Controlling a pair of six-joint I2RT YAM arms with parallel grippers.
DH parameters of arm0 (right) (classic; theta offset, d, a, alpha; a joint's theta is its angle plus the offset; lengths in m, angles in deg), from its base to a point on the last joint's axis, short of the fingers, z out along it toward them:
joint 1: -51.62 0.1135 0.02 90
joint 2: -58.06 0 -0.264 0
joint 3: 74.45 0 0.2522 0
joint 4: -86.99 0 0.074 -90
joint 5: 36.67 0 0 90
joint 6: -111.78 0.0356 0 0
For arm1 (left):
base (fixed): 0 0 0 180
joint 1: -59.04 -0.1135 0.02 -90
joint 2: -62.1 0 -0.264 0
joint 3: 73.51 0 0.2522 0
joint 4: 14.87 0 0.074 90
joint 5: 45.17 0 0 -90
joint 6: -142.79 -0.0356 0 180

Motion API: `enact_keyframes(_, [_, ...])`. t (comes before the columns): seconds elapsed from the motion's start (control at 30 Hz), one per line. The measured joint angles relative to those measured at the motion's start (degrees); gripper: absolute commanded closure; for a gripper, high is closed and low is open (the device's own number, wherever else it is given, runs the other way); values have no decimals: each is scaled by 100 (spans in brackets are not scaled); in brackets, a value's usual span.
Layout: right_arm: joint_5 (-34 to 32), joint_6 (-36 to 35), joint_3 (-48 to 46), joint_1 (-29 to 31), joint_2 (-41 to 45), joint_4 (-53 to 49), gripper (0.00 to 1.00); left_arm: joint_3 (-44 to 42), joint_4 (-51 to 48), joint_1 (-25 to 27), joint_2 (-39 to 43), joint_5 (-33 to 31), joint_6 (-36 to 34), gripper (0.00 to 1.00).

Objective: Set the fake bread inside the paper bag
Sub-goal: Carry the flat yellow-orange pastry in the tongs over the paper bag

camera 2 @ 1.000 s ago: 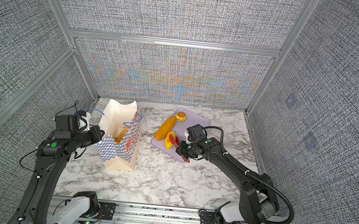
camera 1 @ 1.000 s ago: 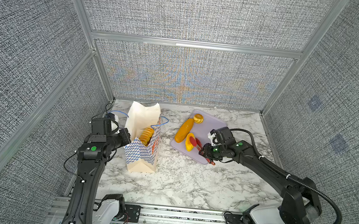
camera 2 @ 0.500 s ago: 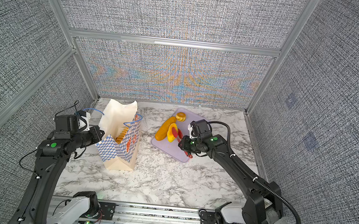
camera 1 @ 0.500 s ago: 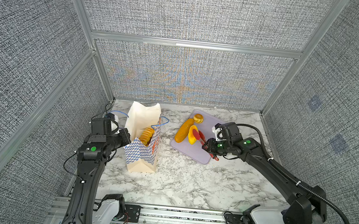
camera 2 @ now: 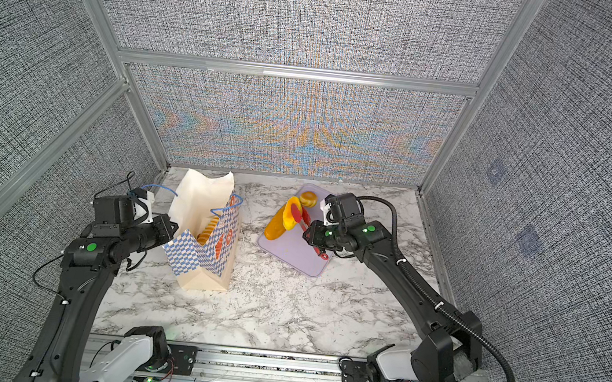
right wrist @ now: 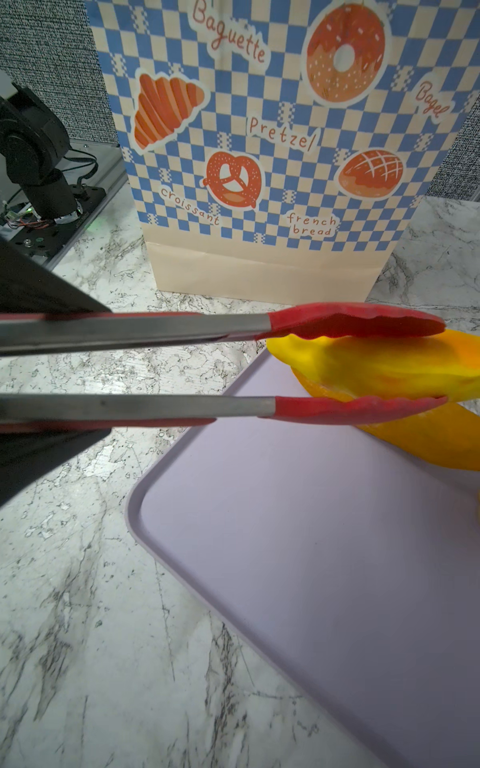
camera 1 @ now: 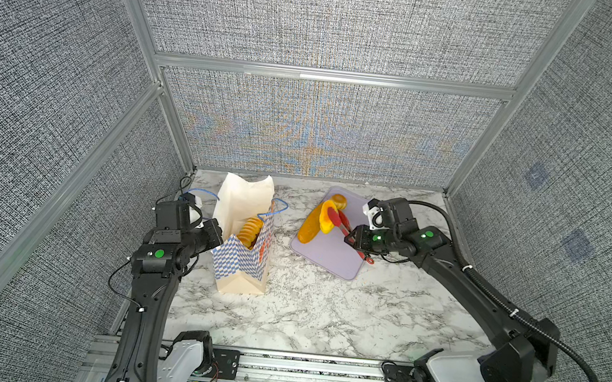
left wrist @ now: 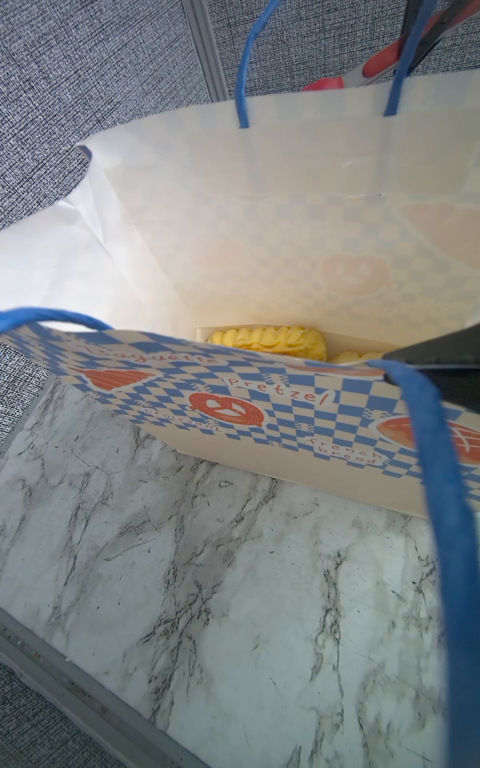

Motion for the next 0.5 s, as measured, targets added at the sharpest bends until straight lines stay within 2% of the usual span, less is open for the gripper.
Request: enact_keyframes(0.5, [192, -13, 713, -48, -208, 63, 61, 9, 9, 0, -52, 17, 2, 97])
